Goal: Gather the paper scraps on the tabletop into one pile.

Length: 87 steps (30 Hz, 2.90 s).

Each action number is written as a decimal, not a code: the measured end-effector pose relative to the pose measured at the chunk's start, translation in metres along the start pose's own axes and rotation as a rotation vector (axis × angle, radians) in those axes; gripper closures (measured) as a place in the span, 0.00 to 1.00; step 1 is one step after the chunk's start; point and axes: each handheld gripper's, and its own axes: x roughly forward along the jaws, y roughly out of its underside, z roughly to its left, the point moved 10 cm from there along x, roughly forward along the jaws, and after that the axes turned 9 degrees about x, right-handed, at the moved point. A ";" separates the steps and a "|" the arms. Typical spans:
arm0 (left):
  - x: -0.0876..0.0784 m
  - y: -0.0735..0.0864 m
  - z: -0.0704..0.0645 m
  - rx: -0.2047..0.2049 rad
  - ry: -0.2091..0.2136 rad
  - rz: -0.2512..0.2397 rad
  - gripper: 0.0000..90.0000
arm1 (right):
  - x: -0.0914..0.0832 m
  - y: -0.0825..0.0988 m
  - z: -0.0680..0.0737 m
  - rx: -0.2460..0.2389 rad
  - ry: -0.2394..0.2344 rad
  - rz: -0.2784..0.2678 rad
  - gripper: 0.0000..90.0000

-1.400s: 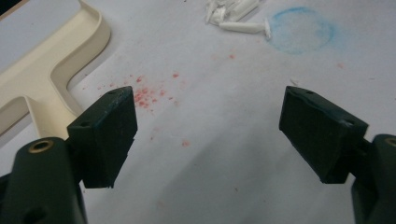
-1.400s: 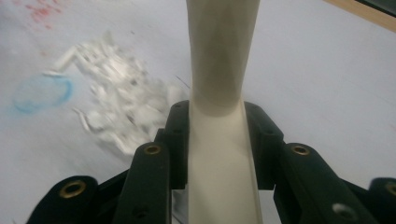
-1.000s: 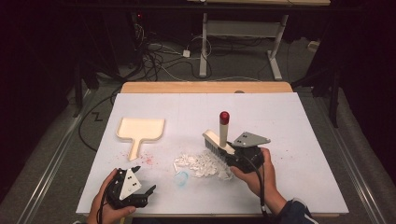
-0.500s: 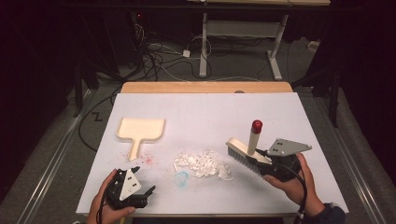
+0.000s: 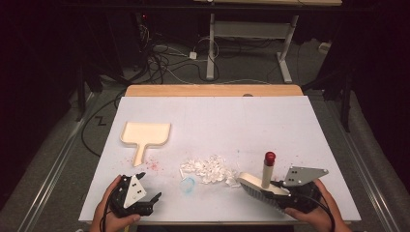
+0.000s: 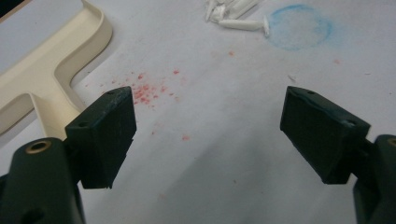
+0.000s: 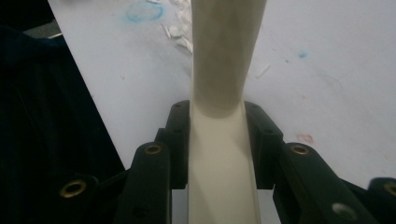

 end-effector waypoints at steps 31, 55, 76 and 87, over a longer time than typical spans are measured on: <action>0.002 0.002 -0.002 0.007 0.017 0.006 0.20 | 0.023 -0.082 -0.006 0.007 0.102 -0.261 0.75; 0.007 -0.001 -0.007 0.021 0.046 0.008 0.20 | 0.102 -0.078 -0.006 0.222 0.229 -0.266 0.74; 0.006 0.001 -0.010 0.035 0.043 0.022 0.20 | 0.078 -0.108 -0.004 0.152 0.151 -0.331 0.75; 0.006 0.000 -0.011 0.046 0.045 0.022 0.20 | 0.037 -0.065 -0.017 0.110 0.099 -0.245 0.75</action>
